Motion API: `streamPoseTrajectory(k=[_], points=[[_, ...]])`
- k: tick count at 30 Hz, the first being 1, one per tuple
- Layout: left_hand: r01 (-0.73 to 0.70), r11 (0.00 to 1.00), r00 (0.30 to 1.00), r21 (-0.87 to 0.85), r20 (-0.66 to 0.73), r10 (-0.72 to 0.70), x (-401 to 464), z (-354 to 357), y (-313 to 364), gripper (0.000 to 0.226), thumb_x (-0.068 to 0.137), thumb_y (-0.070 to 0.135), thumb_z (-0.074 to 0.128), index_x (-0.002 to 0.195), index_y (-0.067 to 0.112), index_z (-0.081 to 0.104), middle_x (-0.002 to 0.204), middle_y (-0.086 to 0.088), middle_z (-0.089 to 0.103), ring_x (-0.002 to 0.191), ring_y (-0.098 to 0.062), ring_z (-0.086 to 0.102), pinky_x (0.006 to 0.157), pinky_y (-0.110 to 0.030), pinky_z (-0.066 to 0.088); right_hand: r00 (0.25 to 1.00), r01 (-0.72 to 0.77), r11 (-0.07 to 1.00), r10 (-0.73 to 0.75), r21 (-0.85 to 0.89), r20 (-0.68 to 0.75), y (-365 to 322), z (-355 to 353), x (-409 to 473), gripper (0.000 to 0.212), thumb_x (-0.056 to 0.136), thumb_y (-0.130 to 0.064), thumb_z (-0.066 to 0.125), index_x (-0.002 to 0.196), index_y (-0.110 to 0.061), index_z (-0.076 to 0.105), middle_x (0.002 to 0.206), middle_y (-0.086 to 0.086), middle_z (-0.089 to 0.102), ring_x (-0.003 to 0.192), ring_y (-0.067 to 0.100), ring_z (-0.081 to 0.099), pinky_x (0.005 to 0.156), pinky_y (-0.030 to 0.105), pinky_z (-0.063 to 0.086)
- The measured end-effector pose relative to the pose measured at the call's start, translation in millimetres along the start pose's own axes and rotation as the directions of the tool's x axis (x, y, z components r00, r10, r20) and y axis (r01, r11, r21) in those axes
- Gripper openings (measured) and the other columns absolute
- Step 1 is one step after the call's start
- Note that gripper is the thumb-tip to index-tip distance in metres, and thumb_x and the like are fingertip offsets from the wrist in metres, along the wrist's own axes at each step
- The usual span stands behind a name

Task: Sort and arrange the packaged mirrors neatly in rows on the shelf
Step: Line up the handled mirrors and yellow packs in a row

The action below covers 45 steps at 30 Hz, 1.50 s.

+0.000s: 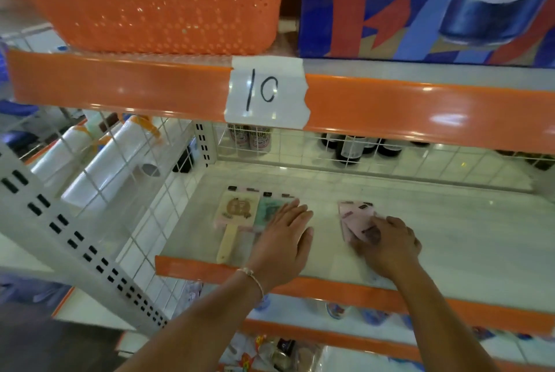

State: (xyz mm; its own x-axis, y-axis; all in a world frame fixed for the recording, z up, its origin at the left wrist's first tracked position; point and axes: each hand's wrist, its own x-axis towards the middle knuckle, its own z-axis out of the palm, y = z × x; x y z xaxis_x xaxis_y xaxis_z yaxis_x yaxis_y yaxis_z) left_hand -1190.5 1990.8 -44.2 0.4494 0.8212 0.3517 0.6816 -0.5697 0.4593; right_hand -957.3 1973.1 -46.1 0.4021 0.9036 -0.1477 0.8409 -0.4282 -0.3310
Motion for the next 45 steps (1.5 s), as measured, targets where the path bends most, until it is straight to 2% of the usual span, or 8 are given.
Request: streamPoseTrajectory(k=[6, 11, 14, 20, 26, 31, 36, 45], points=[[-0.025, 0.997, 0.999, -0.073, -0.03, 0.023, 14, 2, 15, 0.042, 0.101, 0.029, 0.038, 0.135, 0.01, 0.055, 0.144, -0.004, 0.05, 0.144, -0.012, 0.027, 0.118, -0.019, 0.009, 0.994, 0.077, 0.886, -0.03, 0.457, -0.108, -3, -23, -5, 0.049, 0.072, -0.049, 0.076, 0.115, -0.027, 0.065, 0.108, -0.004, 0.065, 0.096, 0.019, 0.06, 0.087, 0.034, 0.05], [0.209, 0.933, 0.978, -0.293, 0.057, -0.201, 30, -3, 27, 0.036, 0.103, 0.027, 0.041, 0.119, 0.005, 0.065, 0.131, -0.005, 0.058, 0.129, -0.01, 0.044, 0.107, -0.015, 0.024, 0.972, -0.212, 0.01, -0.106, 0.977, 0.212, -38, -37, -22, 0.036, 0.089, -0.045, 0.062, 0.106, -0.014, 0.071, 0.097, 0.016, 0.071, 0.085, 0.035, 0.066, 0.084, 0.051, 0.051], [0.391, 0.819, 0.92, -0.42, 0.183, -0.346, 38, -17, 36, 0.04, 0.104, 0.032, 0.039, 0.072, 0.012, 0.054, 0.073, -0.001, 0.054, 0.066, -0.015, 0.048, 0.066, -0.027, 0.037, 0.948, -0.313, -0.2, -0.124, 0.928, 0.293, -59, -42, -33, 0.032, 0.099, -0.033, 0.048, 0.109, -0.007, 0.064, 0.097, 0.02, 0.073, 0.085, 0.038, 0.07, 0.082, 0.059, 0.053], [0.545, 0.581, 0.815, -0.604, 0.22, -0.536, 40, -22, 32, 0.04, 0.099, 0.029, 0.048, 0.061, 0.018, 0.04, 0.052, 0.006, 0.037, 0.042, -0.005, 0.032, 0.043, -0.018, 0.03, 0.952, -0.304, 0.096, -0.011, 0.948, 0.306, -73, -22, -36, 0.031, 0.101, -0.035, 0.048, 0.106, -0.012, 0.069, 0.088, 0.009, 0.074, 0.087, 0.027, 0.063, 0.078, 0.041, 0.047], [0.605, 0.603, 0.763, -0.521, 0.163, -0.625, 45, -19, 19, 0.044, 0.099, 0.03, 0.05, 0.058, 0.019, 0.041, 0.049, 0.005, 0.04, 0.04, -0.007, 0.036, 0.038, -0.014, 0.03, 0.984, -0.056, 0.364, -0.139, 0.93, 0.114, -63, -14, -35, 0.038, 0.086, -0.015, 0.073, 0.122, -0.017, 0.06, 0.09, 0.013, 0.074, 0.069, 0.017, 0.064, 0.066, 0.03, 0.054], [0.553, 0.761, 0.83, -0.34, 0.137, -0.541, 43, -28, 4, 0.039, 0.099, 0.034, 0.047, 0.065, 0.016, 0.051, 0.057, 0.005, 0.05, 0.05, -0.008, 0.044, 0.046, -0.015, 0.034, 0.998, 0.001, 0.466, -0.052, 0.885, 0.026, -59, -3, -24, 0.038, 0.085, -0.014, 0.074, 0.12, -0.016, 0.058, 0.08, 0.012, 0.073, 0.065, 0.019, 0.066, 0.065, 0.034, 0.058], [0.425, 0.895, 0.898, -0.139, -0.062, -0.436, 28, -57, -24, 0.032, 0.1, 0.033, 0.045, 0.124, 0.017, 0.059, 0.1, 0.007, 0.056, 0.088, -0.009, 0.058, 0.078, -0.027, 0.055, 0.999, 0.048, 0.669, -0.036, 0.741, -0.032, -57, 12, -16, 0.03, 0.087, -0.022, 0.072, 0.114, -0.023, 0.059, 0.086, -0.002, 0.073, 0.074, 0.016, 0.069, 0.068, 0.032, 0.057], [0.542, 0.839, 0.832, -0.034, -0.115, -0.542, -15, -74, -89, 0.042, 0.1, 0.028, 0.044, 0.134, 0.005, 0.053, 0.132, -0.014, 0.056, 0.123, -0.028, 0.051, 0.104, -0.039, 0.042, 0.991, 0.135, 0.75, -0.098, 0.648, -0.093, -65, 34, -13, 0.015, 0.089, -0.021, 0.068, 0.097, -0.031, 0.06, 0.083, -0.013, 0.067, 0.077, 0.002, 0.062, 0.063, 0.019, 0.046]])
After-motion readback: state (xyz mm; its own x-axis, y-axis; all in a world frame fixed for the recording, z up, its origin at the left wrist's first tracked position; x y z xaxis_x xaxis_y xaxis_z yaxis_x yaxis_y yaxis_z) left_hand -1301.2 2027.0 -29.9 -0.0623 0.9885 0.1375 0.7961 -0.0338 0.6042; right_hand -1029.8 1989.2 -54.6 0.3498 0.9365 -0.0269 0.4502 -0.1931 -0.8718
